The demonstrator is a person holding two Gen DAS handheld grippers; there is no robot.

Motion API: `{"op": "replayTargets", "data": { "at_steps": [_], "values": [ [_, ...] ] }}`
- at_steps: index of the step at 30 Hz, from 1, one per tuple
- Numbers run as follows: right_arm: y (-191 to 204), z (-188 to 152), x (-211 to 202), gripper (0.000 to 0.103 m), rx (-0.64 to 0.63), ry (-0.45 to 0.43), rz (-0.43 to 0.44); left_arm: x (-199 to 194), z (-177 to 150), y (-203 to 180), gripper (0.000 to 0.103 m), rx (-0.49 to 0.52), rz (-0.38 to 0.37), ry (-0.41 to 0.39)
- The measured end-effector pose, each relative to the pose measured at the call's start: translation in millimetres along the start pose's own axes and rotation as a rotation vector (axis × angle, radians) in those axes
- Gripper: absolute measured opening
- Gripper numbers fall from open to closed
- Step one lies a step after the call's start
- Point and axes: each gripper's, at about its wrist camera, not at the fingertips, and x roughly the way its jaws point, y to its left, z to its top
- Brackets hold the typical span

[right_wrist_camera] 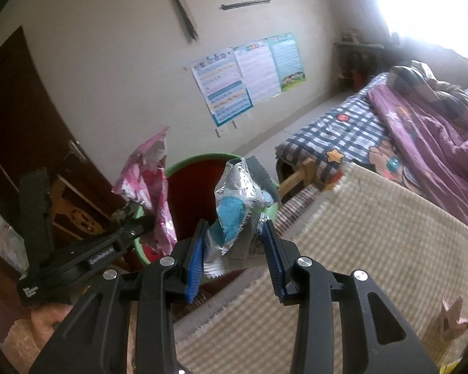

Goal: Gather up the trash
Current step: 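Open both tools over the red bin to drop the pink bag and wrapper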

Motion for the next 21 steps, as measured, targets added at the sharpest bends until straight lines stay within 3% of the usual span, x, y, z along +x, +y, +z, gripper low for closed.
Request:
{"op": "replayTargets", "data": {
  "at_steps": [21],
  "values": [
    [25,16,62,0.036,-0.048,0.049,0.055,20,18,27,0.012,-0.057,0.088,-0.003]
  ]
}}
